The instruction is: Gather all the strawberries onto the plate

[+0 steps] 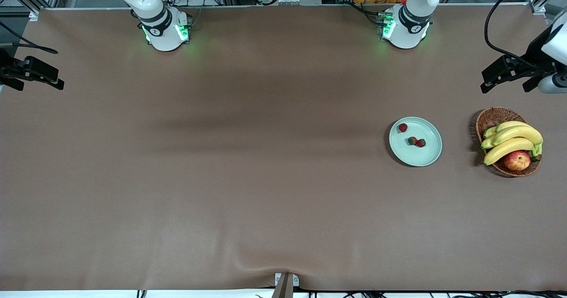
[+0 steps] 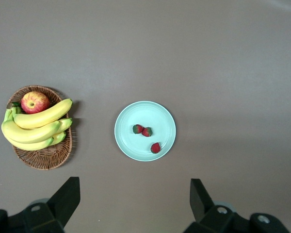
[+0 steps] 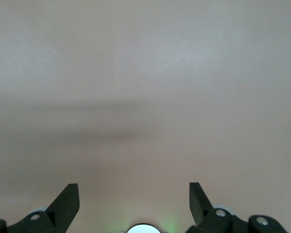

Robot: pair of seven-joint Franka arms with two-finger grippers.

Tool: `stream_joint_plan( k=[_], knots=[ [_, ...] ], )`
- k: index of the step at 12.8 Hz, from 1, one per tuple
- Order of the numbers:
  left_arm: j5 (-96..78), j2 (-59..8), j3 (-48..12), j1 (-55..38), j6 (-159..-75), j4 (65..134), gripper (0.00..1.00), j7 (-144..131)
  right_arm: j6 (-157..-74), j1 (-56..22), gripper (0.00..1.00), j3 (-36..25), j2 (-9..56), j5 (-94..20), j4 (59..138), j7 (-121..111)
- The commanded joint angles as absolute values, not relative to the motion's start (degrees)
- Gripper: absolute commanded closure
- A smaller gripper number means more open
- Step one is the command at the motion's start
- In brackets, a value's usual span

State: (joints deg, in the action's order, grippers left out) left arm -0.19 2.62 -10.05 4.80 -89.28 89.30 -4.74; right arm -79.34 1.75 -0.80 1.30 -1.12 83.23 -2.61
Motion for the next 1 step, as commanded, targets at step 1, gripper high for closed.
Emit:
stream_joint_plan(
  k=[1],
  knots=[
    [-0.6,3.6,-9.8,3.6,-88.9,90.0,0.00,-4.0,-77.7,2.0,0.00,-0.7,0.7,-0.9,83.7,-1.9]
  ],
)
